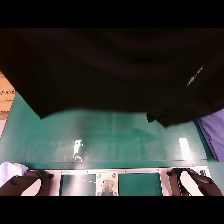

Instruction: Fold the shirts.

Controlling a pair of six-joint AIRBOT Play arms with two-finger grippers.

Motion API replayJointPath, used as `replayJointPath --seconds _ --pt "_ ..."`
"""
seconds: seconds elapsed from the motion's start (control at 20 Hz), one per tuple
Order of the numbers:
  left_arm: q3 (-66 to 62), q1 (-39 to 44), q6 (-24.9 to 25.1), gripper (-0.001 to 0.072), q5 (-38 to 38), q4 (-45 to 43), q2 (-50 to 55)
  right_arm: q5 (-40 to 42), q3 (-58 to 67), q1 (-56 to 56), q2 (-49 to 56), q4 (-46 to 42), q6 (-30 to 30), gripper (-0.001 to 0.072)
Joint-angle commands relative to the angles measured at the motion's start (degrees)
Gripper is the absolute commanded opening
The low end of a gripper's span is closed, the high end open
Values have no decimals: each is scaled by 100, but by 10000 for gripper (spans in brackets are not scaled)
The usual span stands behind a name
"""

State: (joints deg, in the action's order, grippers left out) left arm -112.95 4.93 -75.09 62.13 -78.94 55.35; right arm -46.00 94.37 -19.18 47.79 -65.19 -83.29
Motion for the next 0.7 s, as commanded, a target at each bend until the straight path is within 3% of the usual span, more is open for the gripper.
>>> replayJointPath --seconds 0.0,0.2,0.4,0.6,0.65 --pt "-17 -2 -107 23 1027 15 984 -267 -483 234 654 131 2 21" --pt "-17 -2 -116 24 1394 273 2979 269 -1580 841 1851 129 409 22" --pt "-20 4 -90 23 713 1134 4809 997 -1805 1104 3528 138 404 22" --pt "-20 2 -157 27 17 1821 5541 1161 -1779 1091 4308 175 361 29" --pt "-22 2 -291 207 9 1838 5547 1145 -1766 1067 4297 175 361 197"
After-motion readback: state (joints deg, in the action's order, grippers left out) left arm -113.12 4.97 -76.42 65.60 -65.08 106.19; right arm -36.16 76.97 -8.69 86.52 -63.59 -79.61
